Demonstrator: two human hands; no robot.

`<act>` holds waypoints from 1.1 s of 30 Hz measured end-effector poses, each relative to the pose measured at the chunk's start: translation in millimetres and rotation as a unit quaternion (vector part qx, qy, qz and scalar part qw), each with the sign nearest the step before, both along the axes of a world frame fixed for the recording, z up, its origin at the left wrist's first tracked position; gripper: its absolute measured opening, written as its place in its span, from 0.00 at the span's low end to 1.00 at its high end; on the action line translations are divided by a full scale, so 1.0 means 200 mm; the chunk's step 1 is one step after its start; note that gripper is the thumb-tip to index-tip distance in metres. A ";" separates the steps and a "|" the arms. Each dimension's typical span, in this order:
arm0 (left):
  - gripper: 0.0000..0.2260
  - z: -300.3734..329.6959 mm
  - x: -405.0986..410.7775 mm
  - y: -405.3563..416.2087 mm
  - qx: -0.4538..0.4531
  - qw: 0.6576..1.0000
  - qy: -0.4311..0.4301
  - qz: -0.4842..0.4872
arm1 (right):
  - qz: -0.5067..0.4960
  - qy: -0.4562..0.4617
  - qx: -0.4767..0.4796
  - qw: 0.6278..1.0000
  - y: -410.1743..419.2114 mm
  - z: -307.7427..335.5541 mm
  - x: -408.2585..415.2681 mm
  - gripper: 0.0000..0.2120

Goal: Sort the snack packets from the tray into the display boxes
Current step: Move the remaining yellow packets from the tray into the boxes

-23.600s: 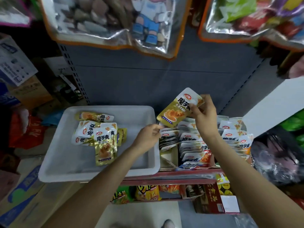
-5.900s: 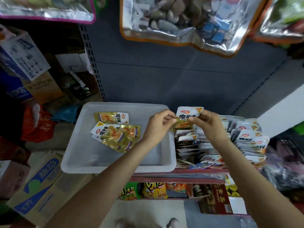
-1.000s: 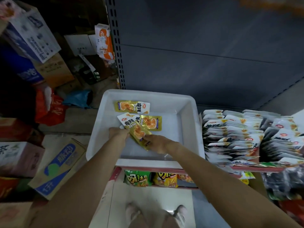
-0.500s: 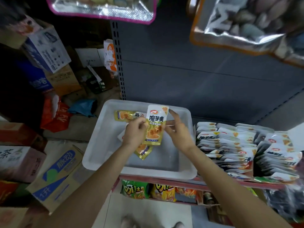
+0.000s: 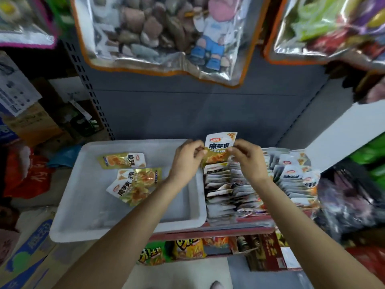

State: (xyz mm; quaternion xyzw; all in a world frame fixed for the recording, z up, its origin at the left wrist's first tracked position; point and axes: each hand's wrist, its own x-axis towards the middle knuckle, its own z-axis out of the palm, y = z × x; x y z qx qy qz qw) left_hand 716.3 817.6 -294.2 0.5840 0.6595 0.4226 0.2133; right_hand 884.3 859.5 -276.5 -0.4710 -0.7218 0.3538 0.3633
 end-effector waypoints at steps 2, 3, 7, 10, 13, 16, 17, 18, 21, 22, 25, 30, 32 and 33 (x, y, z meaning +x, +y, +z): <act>0.04 -0.03 0.03 0.01 -0.029 0.999 0.020 -0.009 | -0.007 -0.059 0.013 0.998 0.00 -0.03 0.04 0.10; 0.04 -0.04 0.04 0.00 -0.037 0.999 0.014 -0.009 | -0.009 -0.091 0.008 0.996 0.00 -0.04 0.05 0.11; 0.07 -0.02 0.06 -0.05 0.036 0.999 -0.016 -0.011 | -0.012 -0.113 -0.020 0.993 -0.01 -0.09 0.05 0.03; 0.04 -0.03 0.06 -0.07 0.087 0.996 0.029 -0.017 | -0.007 -0.087 0.028 0.996 -0.03 -0.07 0.04 0.03; 0.03 -0.07 0.05 -0.05 0.087 0.992 0.091 -0.012 | -0.010 -0.159 0.097 0.982 -0.04 -0.10 0.02 0.04; 0.06 -0.12 0.06 -0.04 0.046 0.989 0.135 -0.039 | 0.003 -0.273 0.090 0.958 -0.03 -0.13 0.01 0.06; 0.08 -0.13 0.06 -0.04 0.029 0.988 0.144 -0.042 | 0.014 -0.313 0.083 0.946 -0.02 -0.14 0.00 0.07; 0.09 -0.14 0.06 -0.04 0.016 0.988 0.146 -0.038 | 0.019 -0.339 0.083 0.937 -0.03 -0.13 -0.01 0.08; 0.10 -0.16 0.01 -0.05 -0.007 0.995 0.102 -0.002 | 0.028 -0.326 0.137 0.935 -0.07 -0.09 -0.07 0.10; 0.10 -0.17 -0.02 -0.07 -0.013 0.997 0.078 0.009 | 0.041 -0.309 0.156 0.937 -0.09 -0.07 -0.09 0.10; 0.09 -0.24 -0.14 -0.14 -0.077 0.995 0.012 0.059 | 0.102 -0.274 0.134 0.947 -0.16 -0.06 -0.21 0.11; 0.10 -0.37 -0.38 -0.28 -0.221 0.951 -0.072 0.205 | 0.234 -0.333 0.033 0.913 -0.26 -0.18 -0.49 0.17; 0.11 -0.40 -0.49 -0.34 -0.282 0.919 -0.067 0.266 | 0.281 -0.375 -0.003 0.884 -0.30 -0.29 -0.62 0.18; 0.13 -0.41 -0.53 -0.37 -0.308 0.901 -0.080 0.295 | 0.301 -0.385 -0.024 0.872 -0.32 -0.35 -0.68 0.19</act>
